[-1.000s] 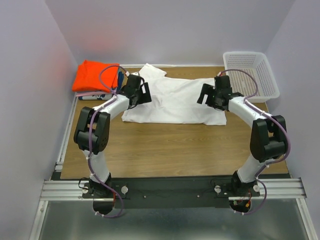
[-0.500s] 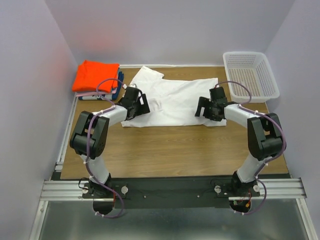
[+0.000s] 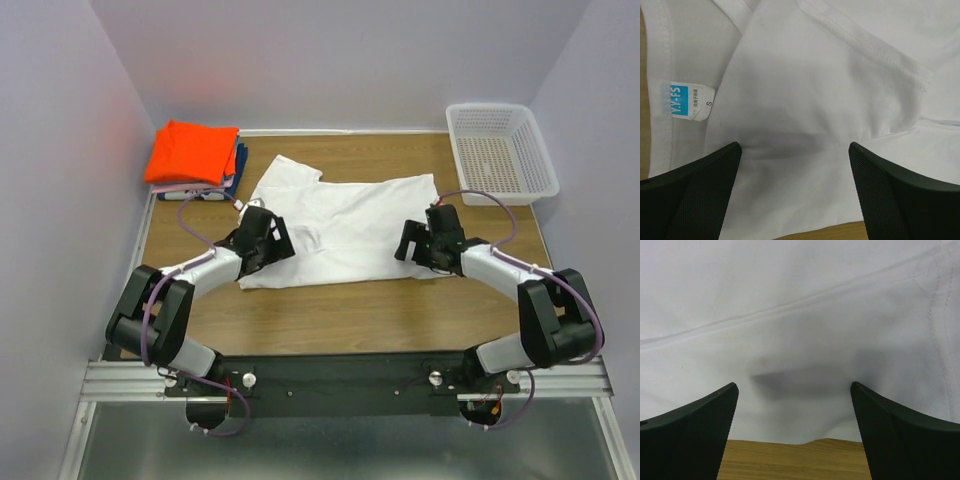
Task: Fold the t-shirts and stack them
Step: Fold the tshirt
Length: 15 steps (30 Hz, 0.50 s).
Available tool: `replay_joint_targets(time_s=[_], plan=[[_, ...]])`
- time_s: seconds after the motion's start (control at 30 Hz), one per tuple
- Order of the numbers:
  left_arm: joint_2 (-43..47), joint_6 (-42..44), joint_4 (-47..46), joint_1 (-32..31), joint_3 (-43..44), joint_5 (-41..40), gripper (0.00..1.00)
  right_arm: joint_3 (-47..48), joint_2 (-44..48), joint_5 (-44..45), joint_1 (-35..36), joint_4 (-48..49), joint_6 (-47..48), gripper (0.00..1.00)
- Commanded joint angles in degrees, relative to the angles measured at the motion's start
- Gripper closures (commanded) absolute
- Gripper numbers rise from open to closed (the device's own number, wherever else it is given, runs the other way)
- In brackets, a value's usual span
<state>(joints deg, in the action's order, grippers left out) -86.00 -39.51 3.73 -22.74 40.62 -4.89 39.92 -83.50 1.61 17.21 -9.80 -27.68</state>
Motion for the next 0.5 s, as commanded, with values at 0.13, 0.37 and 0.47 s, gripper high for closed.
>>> replay_joint_targets(time_s=[0.13,0.37,0.47], plan=[[3.0,-7.2,17.2,-4.4,-3.4,-3.9,0.02,-8.8,5.8,-1.3,1.3,-7.7,-4.2,0.00],[5.9,-11.9,21.8,-7.5,-6.1,-3.7,0.02,-10.9,10.3,-0.3,1.9,-10.9,-7.7,0.00],[7.4,-13.8,22.9,-8.3,-7.5,-3.3,0.02,-12.4,13.0,-1.2,2.0,-12.4,-9.1,0.00]])
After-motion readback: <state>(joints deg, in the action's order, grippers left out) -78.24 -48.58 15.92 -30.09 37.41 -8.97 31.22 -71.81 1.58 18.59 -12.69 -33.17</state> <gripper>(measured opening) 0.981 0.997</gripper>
